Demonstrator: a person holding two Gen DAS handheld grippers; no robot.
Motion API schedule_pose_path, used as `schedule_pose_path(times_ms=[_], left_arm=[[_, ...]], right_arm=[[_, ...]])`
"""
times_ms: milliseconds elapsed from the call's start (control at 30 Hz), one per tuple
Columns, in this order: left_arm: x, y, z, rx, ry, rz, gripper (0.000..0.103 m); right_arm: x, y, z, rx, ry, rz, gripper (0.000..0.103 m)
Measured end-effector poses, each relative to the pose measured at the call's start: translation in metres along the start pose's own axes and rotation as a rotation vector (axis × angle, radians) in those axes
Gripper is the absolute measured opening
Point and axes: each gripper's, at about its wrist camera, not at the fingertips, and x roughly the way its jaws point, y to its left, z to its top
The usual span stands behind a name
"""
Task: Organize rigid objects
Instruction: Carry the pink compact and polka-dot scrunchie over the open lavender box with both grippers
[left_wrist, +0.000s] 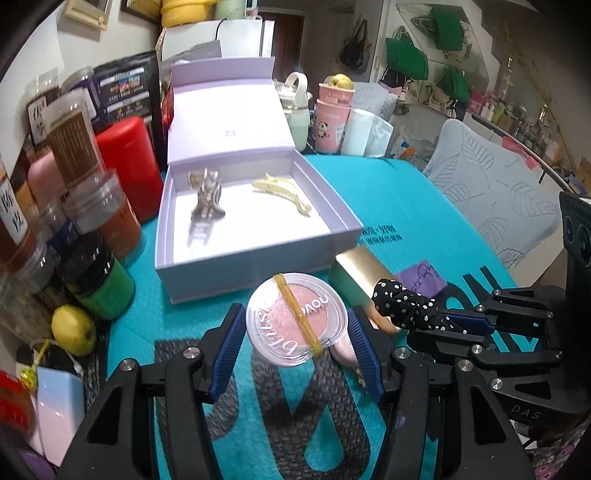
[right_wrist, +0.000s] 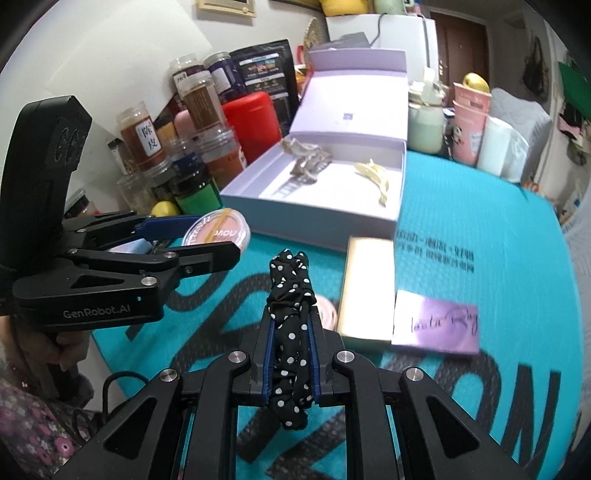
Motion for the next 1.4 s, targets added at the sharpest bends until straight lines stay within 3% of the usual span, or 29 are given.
schedule_pose_path(times_ms=[100,667,1400], left_arm=[[-0.003,-0.001,0.01,0.021,-0.034,0.039,0.056],[0.0,0.01,0.057,0.048,-0.092,0.069,0.056],[0.021,0.039,0.121,0.039,-0.157,0.117,0.056]], right_arm=[[0.0,0.0,0.009,-0.026,-0.01,-0.007,0.015],[-0.003,-0.018,0.061,-0.102,-0.088,-0.013,0.015],[0.027,-0.042,0.129,-0.151,-0.164,0.012,0.015]])
